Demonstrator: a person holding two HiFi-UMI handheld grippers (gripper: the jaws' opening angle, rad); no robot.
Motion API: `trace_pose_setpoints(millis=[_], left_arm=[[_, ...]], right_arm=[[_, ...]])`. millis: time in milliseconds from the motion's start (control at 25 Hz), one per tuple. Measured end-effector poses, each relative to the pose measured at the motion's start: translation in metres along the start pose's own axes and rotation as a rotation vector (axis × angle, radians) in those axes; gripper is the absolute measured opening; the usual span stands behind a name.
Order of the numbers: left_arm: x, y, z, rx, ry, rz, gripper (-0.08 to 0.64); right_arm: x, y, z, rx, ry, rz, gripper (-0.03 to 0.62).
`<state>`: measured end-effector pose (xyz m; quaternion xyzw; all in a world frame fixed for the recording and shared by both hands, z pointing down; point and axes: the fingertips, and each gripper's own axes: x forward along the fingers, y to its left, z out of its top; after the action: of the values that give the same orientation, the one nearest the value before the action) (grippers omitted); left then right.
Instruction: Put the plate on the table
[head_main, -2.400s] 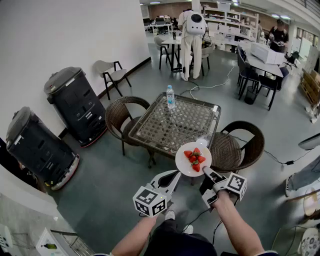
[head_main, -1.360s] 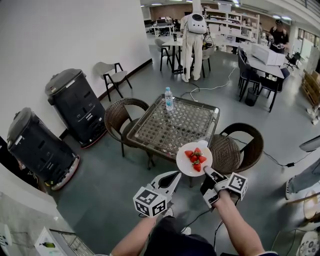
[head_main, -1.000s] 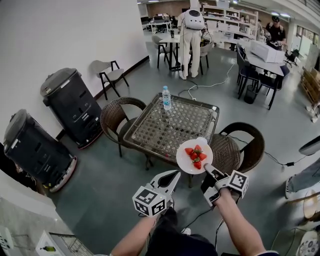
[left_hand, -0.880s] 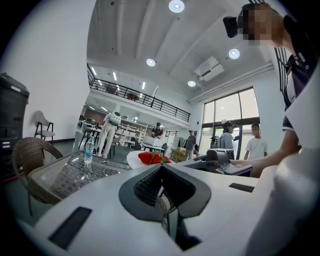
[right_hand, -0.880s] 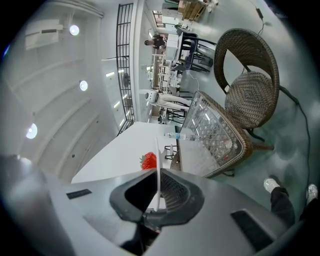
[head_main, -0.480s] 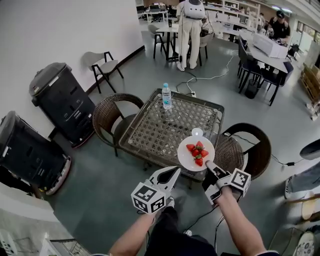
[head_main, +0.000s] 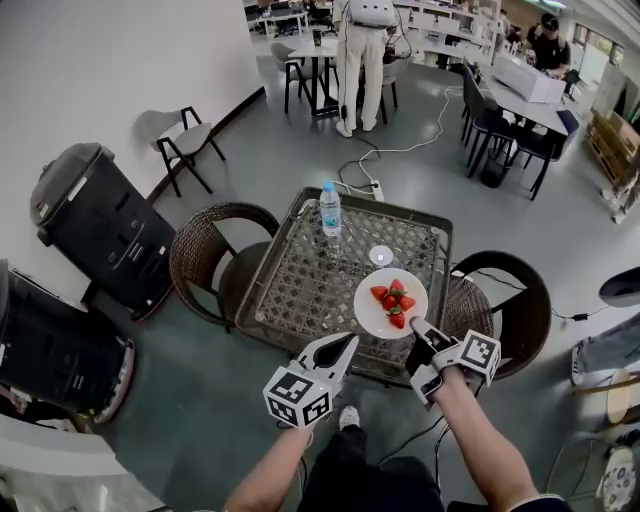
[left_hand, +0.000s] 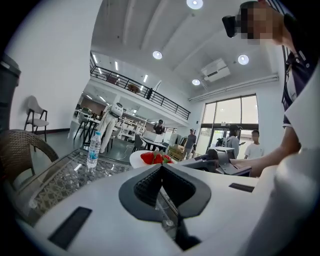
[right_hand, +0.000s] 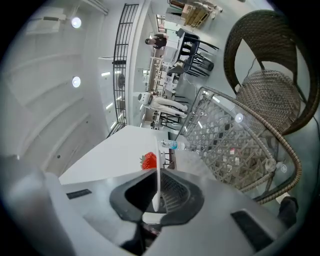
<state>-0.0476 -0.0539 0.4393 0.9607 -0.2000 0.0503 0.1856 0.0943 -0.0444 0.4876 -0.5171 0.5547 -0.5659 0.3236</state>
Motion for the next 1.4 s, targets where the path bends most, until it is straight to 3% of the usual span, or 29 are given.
trace_pose_setpoints(millis=[280, 600, 1400], left_arm=[[0.014, 0.033, 0.003, -0.028, 0.040, -0.029, 0.008], [0.035, 0.065, 0.005, -0.027, 0.063, -0.011, 0.008], [0.132, 0.130, -0.026, -0.068, 0.119, 0.154, 0.007]], right_arm=[[0.034, 0.010, 0.018, 0.002, -0.043, -0.009, 0.017], [0.077, -0.002, 0.049, 0.028, -0.064, -0.029, 0.017], [0.231, -0.112, 0.119, 0.036, 0.121, -0.129, 0.017]])
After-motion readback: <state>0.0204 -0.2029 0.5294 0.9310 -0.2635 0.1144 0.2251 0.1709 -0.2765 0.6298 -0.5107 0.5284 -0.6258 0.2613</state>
